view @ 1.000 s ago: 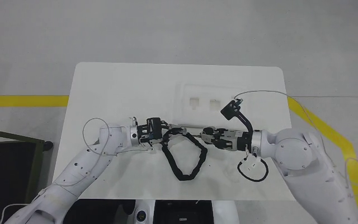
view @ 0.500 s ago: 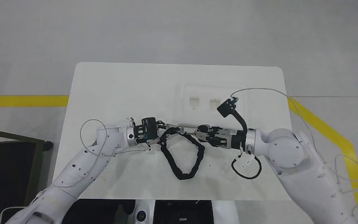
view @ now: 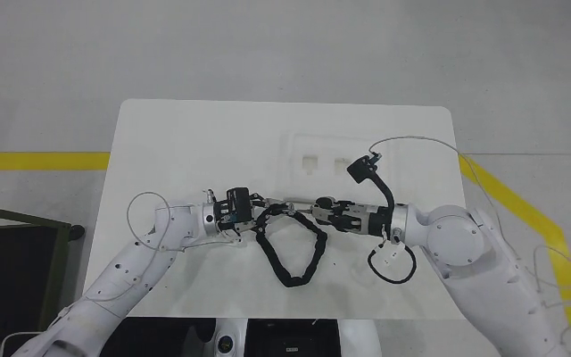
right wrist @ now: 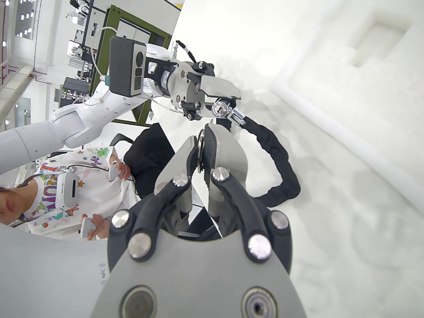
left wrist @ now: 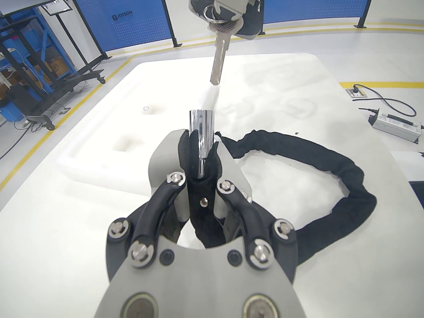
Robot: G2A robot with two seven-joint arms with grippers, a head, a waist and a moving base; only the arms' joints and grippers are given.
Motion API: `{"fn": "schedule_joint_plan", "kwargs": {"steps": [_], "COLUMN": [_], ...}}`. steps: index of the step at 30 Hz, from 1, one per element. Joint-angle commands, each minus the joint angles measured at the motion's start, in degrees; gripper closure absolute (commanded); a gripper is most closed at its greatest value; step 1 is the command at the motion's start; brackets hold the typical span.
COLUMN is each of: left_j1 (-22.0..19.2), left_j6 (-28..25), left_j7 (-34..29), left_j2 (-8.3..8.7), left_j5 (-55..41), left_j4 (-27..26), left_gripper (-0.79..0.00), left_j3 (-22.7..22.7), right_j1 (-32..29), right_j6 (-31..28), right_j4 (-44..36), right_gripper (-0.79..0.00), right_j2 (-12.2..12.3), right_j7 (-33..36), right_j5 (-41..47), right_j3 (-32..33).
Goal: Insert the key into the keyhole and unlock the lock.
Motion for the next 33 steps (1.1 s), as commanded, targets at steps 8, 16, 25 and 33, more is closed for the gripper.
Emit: {"fn": "schedule_joint_plan", "kwargs": {"steps": [8,16,25,33], "left_j1": [0.0,0.3,0.3,0.3], "left_j6": [0.2,2.1,2.3,2.3], "left_j7": [9.6,13.1,13.3,13.3], "left_j2": [0.70,1.26,1.32,1.32], "left_j5": [6.6,10.5,10.9,10.9], "left_j4": [0.0,-0.8,-0.6,-0.6], "left_gripper": [0.000,0.000,0.000,0.000], "left_j3": [-0.2,-0.8,-0.8,-0.8], "right_j1": [-0.7,-2.3,-1.0,0.9], "right_j6": [2.5,1.1,3.1,8.7], "right_j4": [-4.0,-5.0,-5.2,-7.1], "right_gripper": [0.000,0.000,0.000,0.000], "right_j2": [0.4,1.0,0.7,0.2], "right_j7": [3.1,5.3,3.9,1.5], "right_j5": [-0.2,2.6,1.2,-3.4], "right_j3": [1.3,4.2,1.2,-2.2]}}
